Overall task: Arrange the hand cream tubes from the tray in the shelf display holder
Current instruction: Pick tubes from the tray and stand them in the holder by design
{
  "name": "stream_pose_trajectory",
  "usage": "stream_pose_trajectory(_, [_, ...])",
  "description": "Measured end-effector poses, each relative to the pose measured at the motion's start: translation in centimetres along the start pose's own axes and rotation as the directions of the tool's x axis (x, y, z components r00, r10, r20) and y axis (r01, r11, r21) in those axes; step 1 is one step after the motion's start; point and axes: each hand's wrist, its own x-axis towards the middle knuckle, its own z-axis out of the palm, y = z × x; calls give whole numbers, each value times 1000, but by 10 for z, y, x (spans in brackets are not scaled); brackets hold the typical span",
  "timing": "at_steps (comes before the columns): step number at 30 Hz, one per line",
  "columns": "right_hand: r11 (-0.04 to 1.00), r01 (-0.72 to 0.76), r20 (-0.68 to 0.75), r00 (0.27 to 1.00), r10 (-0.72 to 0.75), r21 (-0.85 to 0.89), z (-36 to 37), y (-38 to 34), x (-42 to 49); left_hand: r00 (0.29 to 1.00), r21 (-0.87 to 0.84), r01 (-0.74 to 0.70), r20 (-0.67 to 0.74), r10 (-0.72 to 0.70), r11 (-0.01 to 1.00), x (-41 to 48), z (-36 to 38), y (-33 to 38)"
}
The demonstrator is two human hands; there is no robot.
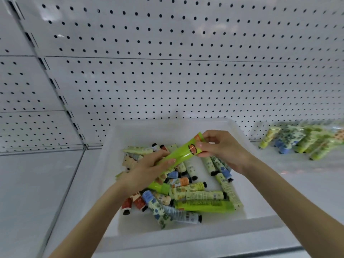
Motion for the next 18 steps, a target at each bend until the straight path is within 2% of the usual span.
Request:
stream_pose_trajectory(3, [997,-43,1,999,43,70,-2,10,0,993,0,52,103,-52,999,3,5,2])
stream_pose_trajectory(5, [995,-78,-79,993,83,63,-8,15,4,989,-70,127,79,-121,990,5,6,1])
stream_pose_trajectory(8, [971,-165,-315,943,105,-172,-28,30,14,972,-247,226,0,-234,942,6,2,-3])
stream_pose_trajectory(10, [929,-229,-379,919,108,-291,-40,41,15,963,-350,228,-59,-265,909,9,-2,-6])
stream_pose_trajectory(14, [861,-357,-353,907,228,-363,-44,59,16,944,-500,199,-132,-301,843,14,-2,-6])
stream_pose_trajectory(18, [857,-476,-272,867,418,-198,-43,70,26,940,-526,183,-153,-304,831,16,-1,-7])
